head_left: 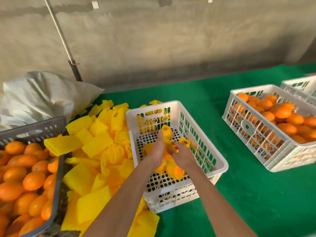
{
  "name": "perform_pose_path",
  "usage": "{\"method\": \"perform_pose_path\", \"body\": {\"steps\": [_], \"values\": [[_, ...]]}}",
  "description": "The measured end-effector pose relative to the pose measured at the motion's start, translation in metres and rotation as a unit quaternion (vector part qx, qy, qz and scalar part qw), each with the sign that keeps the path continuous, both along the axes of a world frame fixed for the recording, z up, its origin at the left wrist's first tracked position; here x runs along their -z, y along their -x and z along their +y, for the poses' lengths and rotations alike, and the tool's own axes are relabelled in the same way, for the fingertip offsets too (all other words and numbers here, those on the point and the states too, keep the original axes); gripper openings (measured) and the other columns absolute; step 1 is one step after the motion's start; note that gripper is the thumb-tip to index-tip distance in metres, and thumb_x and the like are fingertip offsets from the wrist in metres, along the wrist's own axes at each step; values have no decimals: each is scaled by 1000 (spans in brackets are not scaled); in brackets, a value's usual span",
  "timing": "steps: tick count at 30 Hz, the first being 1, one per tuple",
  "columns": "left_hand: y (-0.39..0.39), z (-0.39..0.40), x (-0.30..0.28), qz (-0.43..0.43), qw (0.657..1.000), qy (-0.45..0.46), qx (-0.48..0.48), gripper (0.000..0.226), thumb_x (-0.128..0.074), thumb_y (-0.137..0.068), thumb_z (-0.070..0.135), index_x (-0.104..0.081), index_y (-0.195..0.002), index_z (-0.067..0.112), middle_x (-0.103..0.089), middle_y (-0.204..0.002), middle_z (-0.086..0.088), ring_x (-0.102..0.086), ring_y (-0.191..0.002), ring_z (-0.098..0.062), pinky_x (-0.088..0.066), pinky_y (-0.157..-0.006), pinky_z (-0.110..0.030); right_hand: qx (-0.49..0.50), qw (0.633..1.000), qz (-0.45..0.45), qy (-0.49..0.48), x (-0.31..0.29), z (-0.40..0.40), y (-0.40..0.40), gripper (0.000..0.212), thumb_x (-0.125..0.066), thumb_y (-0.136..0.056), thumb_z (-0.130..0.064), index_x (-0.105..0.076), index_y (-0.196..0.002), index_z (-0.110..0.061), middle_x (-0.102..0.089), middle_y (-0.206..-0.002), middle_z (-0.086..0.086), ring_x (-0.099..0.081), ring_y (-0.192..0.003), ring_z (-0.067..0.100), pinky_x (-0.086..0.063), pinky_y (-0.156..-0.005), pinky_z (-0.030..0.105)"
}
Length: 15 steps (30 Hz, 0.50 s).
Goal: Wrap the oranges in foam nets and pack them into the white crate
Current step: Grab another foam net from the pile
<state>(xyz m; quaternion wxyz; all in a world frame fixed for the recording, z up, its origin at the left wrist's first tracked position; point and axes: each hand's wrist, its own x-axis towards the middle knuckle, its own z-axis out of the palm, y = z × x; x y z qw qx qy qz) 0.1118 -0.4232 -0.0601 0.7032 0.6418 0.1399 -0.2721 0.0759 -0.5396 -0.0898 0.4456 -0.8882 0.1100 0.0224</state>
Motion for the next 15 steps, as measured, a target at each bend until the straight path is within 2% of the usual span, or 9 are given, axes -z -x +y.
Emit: {"method": "perform_pose_path", "body": {"steps": [2,5,7,11,15], "values": [[1,-2,7,35,999,-20,3,87,-24,-99,77,-13,-166,22,-9,-174,-7,-13,-160,-25,-10,-128,-48,-28,999,44,11,11,-1,-2,53,-66,-97,-31,-50,-147,-21,-56,-145,3,-63,-114,22,-45,-74,24],[-3,1,13,37,999,-30,-16,88,-21,-99,76,-11,-166,20,-7,-174,-7,-11,-160,-26,-10,-130,-49,-44,998,39,14,19,3,-6,51,-67,-96,-30,-52,-145,-25,-56,-145,2,-59,-123,23,-49,-91,32],[-8,8,9,1,999,-35,-27,84,-22,-101,73,-17,-165,19,-16,-172,-9,-18,-158,-27,-15,-129,-47,-46,999,-1,14,13,13,-11,47,-68,-96,-30,-56,-141,-26,-61,-139,0,-58,-124,23,-50,-98,39],[-7,35,-9,-105,991,-54,-63,66,-23,-107,62,-43,-155,22,-45,-160,-6,-41,-144,-16,-26,-124,-38,-72,993,-96,3,-13,45,-19,40,-67,-97,-31,-61,-137,-26,-65,-136,-4,-60,-123,19,-53,-98,43],[3,80,-33,-185,979,-9,-83,60,-18,-112,51,-64,-135,20,-68,-136,-5,-59,-132,-21,-39,-120,-47,-112,981,-160,2,-41,96,-29,33,-67,-96,-30,-65,-129,-33,-70,-126,-8,-64,-116,15,-55,-91,41]]}}
